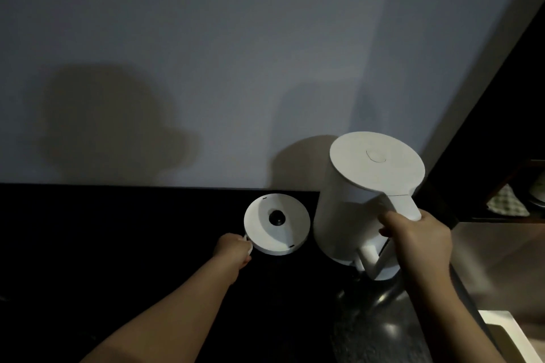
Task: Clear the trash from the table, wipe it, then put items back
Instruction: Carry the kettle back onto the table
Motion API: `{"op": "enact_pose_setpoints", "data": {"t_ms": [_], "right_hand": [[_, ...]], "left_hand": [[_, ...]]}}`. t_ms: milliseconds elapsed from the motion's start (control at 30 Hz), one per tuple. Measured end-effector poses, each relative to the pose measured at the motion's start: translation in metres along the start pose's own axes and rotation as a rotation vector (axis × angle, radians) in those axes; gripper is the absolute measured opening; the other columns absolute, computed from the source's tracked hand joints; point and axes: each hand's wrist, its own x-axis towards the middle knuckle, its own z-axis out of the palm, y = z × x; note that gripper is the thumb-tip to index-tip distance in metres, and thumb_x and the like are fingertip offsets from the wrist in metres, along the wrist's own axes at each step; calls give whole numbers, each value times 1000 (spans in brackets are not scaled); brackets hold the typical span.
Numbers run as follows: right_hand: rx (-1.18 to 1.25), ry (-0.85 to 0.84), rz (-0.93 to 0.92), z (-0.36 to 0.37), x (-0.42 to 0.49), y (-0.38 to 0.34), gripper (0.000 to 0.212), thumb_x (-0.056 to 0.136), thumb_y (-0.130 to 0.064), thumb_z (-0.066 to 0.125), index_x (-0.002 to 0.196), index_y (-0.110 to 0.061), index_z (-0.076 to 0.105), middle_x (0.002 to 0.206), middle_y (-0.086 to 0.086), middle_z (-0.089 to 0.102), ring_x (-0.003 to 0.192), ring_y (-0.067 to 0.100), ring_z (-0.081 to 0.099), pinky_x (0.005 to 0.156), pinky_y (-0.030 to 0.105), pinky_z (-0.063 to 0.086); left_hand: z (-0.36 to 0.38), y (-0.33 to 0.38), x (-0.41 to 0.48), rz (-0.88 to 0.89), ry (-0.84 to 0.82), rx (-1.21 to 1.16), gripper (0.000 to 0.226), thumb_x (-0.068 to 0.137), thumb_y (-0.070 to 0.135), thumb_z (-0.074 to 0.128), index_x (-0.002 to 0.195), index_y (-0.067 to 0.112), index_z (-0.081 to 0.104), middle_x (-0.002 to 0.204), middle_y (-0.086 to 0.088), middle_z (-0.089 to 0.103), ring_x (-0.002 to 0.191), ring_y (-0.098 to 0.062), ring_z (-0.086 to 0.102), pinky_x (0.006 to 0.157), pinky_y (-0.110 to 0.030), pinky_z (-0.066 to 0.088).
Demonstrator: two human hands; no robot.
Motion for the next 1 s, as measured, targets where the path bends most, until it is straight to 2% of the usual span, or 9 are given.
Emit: {"op": "enact_pose_setpoints", "data": {"t_ms": [133, 267, 400, 500, 600, 700, 800, 900, 1000], "right_hand": [[-3, -27, 0, 3, 22, 0, 13, 75, -13, 66, 64, -8, 60, 63, 7, 65, 74, 31, 64, 69, 40, 48], [31, -65, -8, 4, 36, 2, 18, 71, -20, 70, 70, -4, 60, 69, 13, 64, 72, 31, 63, 66, 40, 47], [64, -40, -38, 2, 39, 4, 17, 77, -17, 72, 86, -13, 59, 80, 1, 60, 77, 21, 58, 61, 29, 42], [113, -17, -85, 2, 35, 8, 21, 78, -19, 73, 90, -20, 56, 84, -8, 57, 77, 9, 54, 60, 25, 40], [163, -29, -68, 4, 31, 13, 32, 71, -28, 80, 92, -18, 58, 86, -3, 61, 82, 17, 57, 63, 27, 42], [182, -24, -52, 6, 31, 15, 31, 71, -31, 79, 91, -13, 64, 86, 7, 66, 81, 23, 61, 64, 30, 43], [207, 8, -71, 6, 32, 11, 13, 78, -21, 74, 79, -13, 64, 77, 7, 64, 71, 22, 59, 57, 26, 41], [232, 37, -103, 6, 35, 6, 14, 79, -17, 73, 73, -19, 61, 73, 2, 62, 67, 15, 56, 55, 24, 40], [258, 77, -115, 4, 39, 5, 10, 79, -17, 74, 79, -15, 63, 72, 1, 62, 64, 11, 56, 53, 20, 41]], "left_hand": [[9, 8, 12, 68, -20, 57, 25, 92, 1, 46, 69, 11, 50, 72, -8, 51, 61, -18, 49, 71, -32, 46], [22, 16, 22, 114, -52, 102, 21, 91, -1, 44, 74, 11, 50, 76, -9, 51, 66, -19, 51, 71, -32, 46], [26, 17, 30, 202, 20, 237, 19, 89, 4, 41, 101, 7, 56, 101, -17, 58, 82, -25, 52, 74, -33, 46], [24, 19, 25, 280, 112, 640, 35, 93, 16, 42, 127, 12, 49, 133, -13, 44, 112, -30, 48, 93, -35, 42], [28, 23, 9, 553, 229, 1068, 54, 92, 29, 46, 143, 24, 27, 151, -3, 19, 127, -27, 31, 103, -32, 29], [37, 23, 7, 693, 123, 1207, 67, 91, 34, 46, 149, 28, 13, 158, 1, -3, 140, -27, 12, 111, -35, 17], [43, 21, 12, 599, -94, 1297, 76, 90, 42, 49, 151, 27, 6, 159, 1, -17, 146, -27, -12, 117, -44, 0], [45, 13, 16, 604, -138, 1410, 84, 89, 47, 50, 152, 23, 1, 160, 0, -11, 147, -26, -7, 117, -47, -5], [44, 11, 17, 630, -153, 1454, 87, 88, 50, 50, 152, 22, -3, 160, 0, -9, 147, -25, -7, 117, -47, -7]]}}
